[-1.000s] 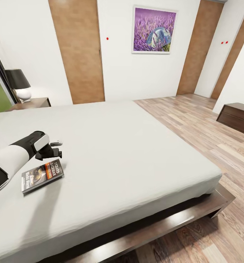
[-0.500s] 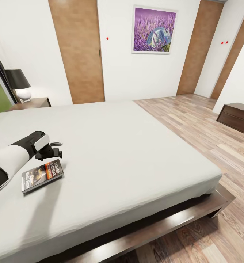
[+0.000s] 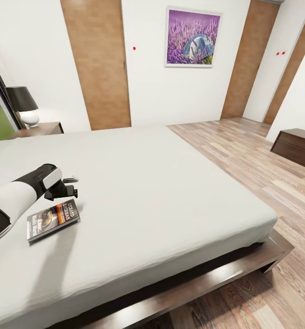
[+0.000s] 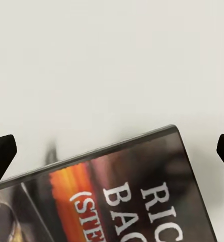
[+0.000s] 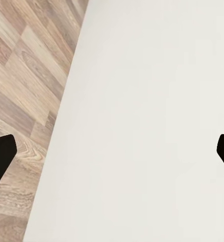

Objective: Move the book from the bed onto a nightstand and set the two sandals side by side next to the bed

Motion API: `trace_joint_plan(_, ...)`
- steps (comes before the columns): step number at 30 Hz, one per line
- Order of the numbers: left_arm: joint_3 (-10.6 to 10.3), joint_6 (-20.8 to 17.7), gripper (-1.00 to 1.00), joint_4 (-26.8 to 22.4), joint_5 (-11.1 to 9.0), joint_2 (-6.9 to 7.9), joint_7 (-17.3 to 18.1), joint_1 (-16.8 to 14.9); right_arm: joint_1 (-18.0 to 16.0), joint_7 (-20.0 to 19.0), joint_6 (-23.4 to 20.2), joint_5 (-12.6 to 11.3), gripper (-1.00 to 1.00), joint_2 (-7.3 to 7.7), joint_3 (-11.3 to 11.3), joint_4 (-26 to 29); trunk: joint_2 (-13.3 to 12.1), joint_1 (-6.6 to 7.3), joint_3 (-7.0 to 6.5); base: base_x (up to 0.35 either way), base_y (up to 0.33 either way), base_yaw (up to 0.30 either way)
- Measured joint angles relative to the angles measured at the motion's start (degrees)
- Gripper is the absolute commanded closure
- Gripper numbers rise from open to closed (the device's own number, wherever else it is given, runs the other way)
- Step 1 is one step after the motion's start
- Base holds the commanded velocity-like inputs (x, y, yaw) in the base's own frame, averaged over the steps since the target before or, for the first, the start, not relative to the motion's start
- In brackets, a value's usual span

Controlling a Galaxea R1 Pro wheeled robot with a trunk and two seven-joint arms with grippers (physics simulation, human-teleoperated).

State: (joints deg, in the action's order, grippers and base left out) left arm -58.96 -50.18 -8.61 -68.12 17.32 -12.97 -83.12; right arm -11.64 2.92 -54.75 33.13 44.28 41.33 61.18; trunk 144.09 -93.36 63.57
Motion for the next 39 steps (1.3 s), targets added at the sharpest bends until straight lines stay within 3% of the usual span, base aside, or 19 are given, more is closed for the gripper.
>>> trace_joint_plan(39, -0.1, 0.0, -1.00, 0.0, 0.0, -0.03, 0.0, 0.0, 0.0, 0.0, 0.0, 0.6, -1.00, -0.08, -0.1, 0.0, 0.0, 0.00, 0.00, 0.000, 0.000, 0.000)
